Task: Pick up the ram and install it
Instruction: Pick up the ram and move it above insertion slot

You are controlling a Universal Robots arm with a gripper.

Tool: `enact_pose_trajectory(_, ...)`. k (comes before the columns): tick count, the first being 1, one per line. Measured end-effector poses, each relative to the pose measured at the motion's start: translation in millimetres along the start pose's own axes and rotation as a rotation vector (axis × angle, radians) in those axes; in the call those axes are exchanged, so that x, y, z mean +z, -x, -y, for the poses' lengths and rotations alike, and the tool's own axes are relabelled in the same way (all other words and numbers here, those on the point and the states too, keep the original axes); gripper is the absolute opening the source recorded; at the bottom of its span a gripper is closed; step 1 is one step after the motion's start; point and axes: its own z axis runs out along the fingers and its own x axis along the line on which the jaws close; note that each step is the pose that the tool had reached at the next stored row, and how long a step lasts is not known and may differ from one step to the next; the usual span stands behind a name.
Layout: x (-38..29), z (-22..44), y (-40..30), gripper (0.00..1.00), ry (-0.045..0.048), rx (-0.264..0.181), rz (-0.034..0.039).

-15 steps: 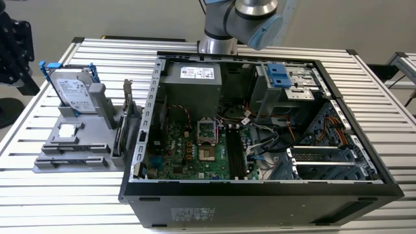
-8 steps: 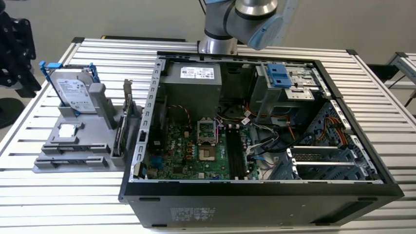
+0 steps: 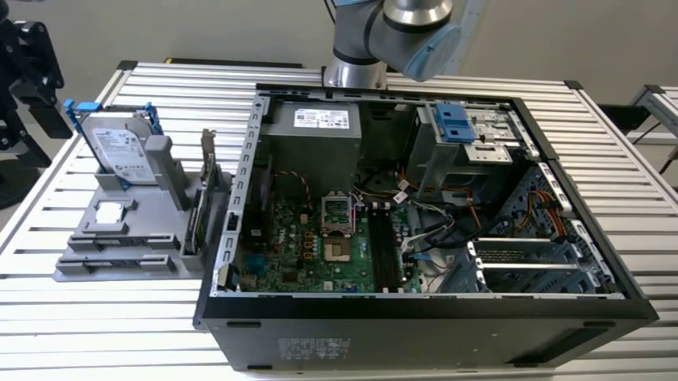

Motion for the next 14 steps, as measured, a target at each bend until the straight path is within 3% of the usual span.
enact_pose_trajectory(14,6.5,0.1,-0.1,1.00,0.0000,0.000,0.0001)
